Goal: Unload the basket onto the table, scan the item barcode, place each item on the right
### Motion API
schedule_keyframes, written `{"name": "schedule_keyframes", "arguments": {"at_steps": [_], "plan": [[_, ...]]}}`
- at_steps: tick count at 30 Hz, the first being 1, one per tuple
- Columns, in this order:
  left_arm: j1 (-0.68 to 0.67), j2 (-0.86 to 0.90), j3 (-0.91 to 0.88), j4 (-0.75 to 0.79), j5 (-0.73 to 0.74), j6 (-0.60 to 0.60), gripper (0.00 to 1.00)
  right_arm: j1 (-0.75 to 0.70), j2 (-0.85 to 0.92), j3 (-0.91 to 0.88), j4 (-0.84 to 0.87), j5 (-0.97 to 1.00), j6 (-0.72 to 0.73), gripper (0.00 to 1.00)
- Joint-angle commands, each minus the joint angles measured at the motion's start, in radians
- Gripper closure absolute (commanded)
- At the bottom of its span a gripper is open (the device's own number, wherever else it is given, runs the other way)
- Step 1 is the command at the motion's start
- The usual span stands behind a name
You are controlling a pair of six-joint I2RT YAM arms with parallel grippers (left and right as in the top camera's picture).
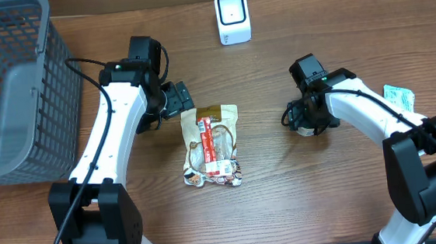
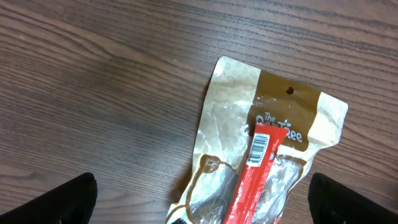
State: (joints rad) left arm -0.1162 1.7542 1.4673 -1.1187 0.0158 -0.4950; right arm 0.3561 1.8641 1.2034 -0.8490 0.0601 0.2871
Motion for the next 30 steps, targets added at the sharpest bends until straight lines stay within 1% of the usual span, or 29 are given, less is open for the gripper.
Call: {"name": "schedule_keyframes", "arguments": {"at_steps": [1,10,14,25,30], "plan": [[-0.002,-0.023,0.021,0.001,0.003,-0.006,0.00,0.005,0.012,-0.004,-0.012,0.018,-0.008,0.25],[-0.002,-0.023,0.021,0.001,0.003,-0.006,0.00,0.005,0.012,0.171,-0.164,0.018,-0.008,0.20],[-0.002,-0.023,0.021,0.001,0.003,-0.006,0.00,0.012,0.012,0.165,-0.171,0.018,-0.030,0.20],[-0.002,-0.023,0.021,0.001,0.003,-0.006,0.00,0.015,0.018,0.125,-0.137,0.033,-0.031,0.20],[-0.002,-0.023,0.021,0.001,0.003,-0.006,0.00,0.016,0.048,0.125,-0.138,0.032,-0.030,0.20]]}}
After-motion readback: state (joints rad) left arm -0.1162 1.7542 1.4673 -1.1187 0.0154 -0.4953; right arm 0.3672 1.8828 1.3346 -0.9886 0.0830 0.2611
